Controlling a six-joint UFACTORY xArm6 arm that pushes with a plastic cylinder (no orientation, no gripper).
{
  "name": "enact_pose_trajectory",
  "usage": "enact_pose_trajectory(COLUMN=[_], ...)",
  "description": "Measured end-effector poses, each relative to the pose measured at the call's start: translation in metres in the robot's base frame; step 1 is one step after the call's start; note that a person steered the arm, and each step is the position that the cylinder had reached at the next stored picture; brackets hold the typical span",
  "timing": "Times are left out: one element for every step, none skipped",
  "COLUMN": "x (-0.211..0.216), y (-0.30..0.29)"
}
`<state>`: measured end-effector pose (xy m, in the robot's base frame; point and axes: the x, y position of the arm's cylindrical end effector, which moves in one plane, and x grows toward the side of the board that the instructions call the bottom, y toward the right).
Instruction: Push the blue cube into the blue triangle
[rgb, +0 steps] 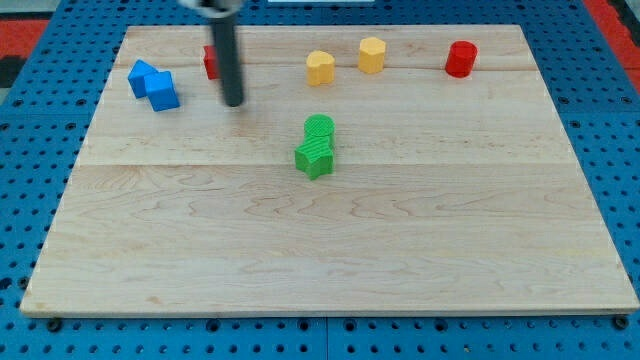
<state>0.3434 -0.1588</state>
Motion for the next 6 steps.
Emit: enact_pose_trajectory(x=[0.000,-0.003,0.018,0.044,0.034,-0.060], y=[-0.065,-0.098,-0.068,-0.143,-0.146,-0.133])
